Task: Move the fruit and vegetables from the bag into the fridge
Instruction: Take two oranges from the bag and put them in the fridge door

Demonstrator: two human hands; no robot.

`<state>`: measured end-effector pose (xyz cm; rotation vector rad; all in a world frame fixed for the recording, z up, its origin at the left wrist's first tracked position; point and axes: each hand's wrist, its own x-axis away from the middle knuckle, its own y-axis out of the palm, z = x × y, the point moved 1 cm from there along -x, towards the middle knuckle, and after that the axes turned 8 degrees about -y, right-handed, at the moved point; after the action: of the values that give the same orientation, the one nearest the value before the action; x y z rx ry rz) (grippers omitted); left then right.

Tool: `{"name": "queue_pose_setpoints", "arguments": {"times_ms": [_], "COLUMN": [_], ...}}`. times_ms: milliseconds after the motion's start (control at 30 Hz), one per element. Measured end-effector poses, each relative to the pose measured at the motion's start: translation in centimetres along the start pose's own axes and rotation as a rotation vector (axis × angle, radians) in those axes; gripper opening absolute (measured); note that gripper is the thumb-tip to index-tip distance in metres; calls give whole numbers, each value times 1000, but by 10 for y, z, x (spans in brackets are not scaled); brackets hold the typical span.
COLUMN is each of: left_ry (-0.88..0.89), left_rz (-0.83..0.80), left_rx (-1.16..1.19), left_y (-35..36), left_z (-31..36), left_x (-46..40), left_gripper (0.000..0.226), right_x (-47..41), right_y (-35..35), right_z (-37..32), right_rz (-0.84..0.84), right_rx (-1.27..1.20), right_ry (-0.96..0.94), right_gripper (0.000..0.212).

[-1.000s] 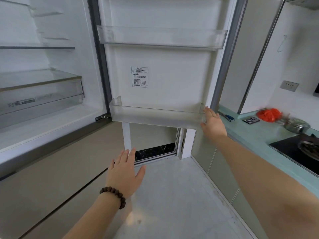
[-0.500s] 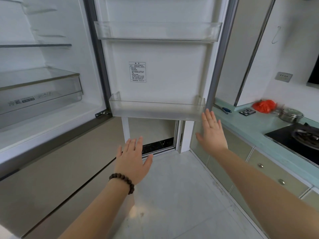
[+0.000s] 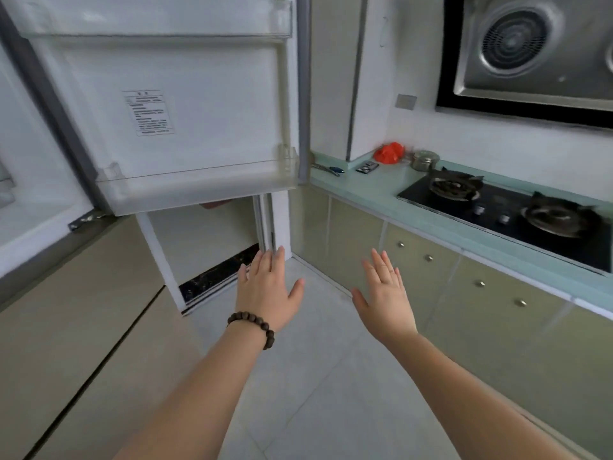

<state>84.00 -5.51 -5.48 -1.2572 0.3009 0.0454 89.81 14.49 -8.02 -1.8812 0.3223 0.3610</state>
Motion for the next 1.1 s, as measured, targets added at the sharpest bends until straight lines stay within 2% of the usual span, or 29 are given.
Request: {"name": "queue_pose_setpoints", "arguments": {"times_ms": [233, 667, 1100], "left_ry": [296, 878, 1234], "left_rz": [-140, -416, -498], "left_rx": [54, 177, 171], "left_y": [49, 117, 165], "left_z": [88, 307, 538], "left_x": [32, 169, 327], "left_gripper": [70, 70, 72], "right_x": [101, 340, 518], "right_y": [-36, -131, -226], "right_z": [50, 138, 262], "right_rz": [83, 196, 387], "right_rx": [98, 313, 345], "right_ry": [281, 988, 1362], "right_gripper": [55, 55, 53]}}
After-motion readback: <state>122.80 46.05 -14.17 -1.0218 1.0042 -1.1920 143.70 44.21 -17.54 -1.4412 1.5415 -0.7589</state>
